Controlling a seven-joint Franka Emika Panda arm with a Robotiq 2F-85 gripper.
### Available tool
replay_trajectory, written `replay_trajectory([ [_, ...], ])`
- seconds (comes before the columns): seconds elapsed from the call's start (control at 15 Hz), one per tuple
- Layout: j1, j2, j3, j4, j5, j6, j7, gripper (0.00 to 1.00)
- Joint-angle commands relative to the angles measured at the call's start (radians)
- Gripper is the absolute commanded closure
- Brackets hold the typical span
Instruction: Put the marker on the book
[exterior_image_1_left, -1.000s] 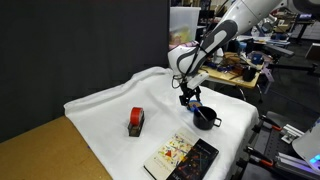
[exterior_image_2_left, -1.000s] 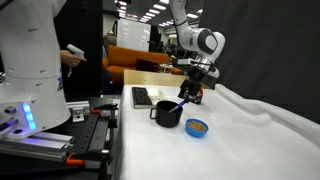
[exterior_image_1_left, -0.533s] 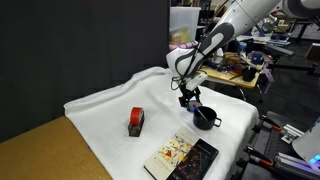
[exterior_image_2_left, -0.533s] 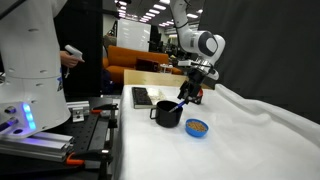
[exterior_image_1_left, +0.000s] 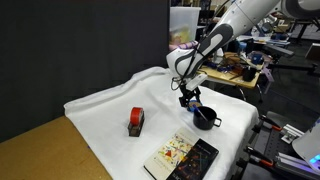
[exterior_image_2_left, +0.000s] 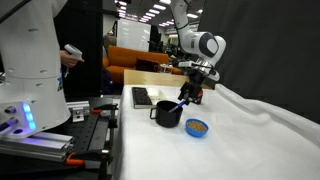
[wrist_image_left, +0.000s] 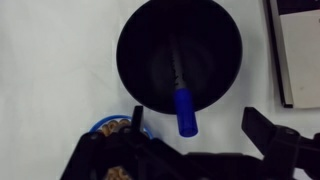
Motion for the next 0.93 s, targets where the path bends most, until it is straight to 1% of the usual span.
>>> replay_trajectory([
  [0.0, 0.002, 0.001, -0.003, 0.002, 0.004, 0.000, 0.003, 0.00],
  [0.27, 0.001, 0.001, -0.005, -0.001, 0.009, 0.009, 0.014, 0.00],
  [0.33, 0.001, 0.001, -0.005, 0.000, 0.010, 0.008, 0.014, 0.01],
  [0.4, -0.001, 0.001, -0.005, -0.001, 0.013, 0.010, 0.013, 0.26],
  [0.47, -0.002, 0.000, -0.004, -0.002, 0.014, 0.013, 0.011, 0.27],
  [0.8, -0.003, 0.000, -0.004, -0.002, 0.017, 0.011, 0.010, 0.62],
  [0.87, -0.003, 0.000, -0.005, -0.002, 0.016, 0.011, 0.011, 0.67],
])
